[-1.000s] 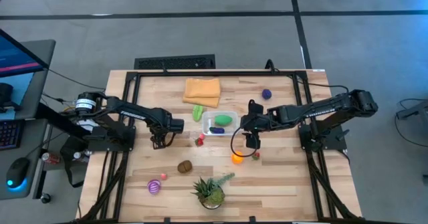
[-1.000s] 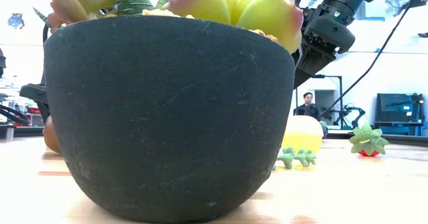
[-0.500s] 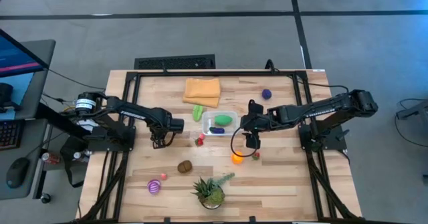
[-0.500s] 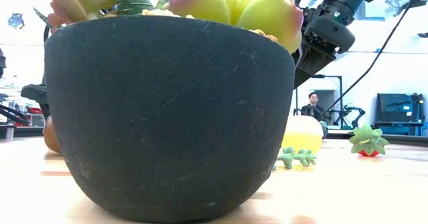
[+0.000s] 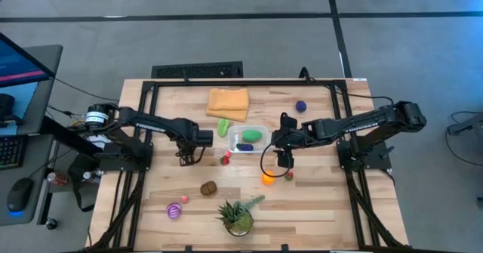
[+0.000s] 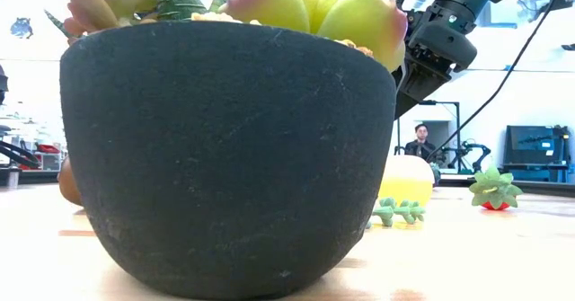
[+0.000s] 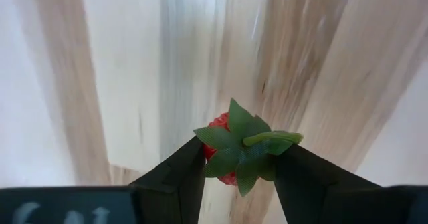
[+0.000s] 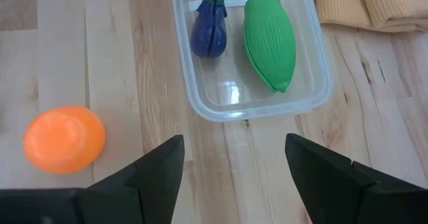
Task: Pick and placing Produce into tupperware
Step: Put the left red strawberry into the transparent container
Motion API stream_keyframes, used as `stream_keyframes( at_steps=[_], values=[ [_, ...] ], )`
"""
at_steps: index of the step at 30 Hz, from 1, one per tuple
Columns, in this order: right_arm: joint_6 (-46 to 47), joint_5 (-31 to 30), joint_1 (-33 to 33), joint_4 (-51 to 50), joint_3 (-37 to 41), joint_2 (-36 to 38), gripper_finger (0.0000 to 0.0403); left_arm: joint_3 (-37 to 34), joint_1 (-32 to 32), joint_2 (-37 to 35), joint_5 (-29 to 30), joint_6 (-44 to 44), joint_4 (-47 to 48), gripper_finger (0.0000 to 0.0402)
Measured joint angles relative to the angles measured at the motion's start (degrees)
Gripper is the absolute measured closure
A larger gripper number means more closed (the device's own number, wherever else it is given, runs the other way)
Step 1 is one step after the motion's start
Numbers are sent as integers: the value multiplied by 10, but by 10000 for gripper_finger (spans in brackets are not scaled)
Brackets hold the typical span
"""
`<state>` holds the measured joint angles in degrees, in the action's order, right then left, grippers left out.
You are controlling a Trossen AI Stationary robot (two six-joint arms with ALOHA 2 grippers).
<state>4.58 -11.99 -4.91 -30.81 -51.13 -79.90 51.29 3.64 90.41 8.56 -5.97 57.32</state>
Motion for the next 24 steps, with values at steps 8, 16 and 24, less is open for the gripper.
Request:
stream_keyframes(
  at_steps=[8, 16, 24],
  values=[
    [0, 0, 0, 0, 0, 0, 147, 76, 0, 0, 11, 40, -2, 262],
    [4, 2, 0, -11, 0, 0, 147, 153, -1, 0, 11, 84, -10, 259],
    [20, 1, -10, -36, 0, 0, 147, 183, -1, 0, 7, 128, -59, 258]
  ],
)
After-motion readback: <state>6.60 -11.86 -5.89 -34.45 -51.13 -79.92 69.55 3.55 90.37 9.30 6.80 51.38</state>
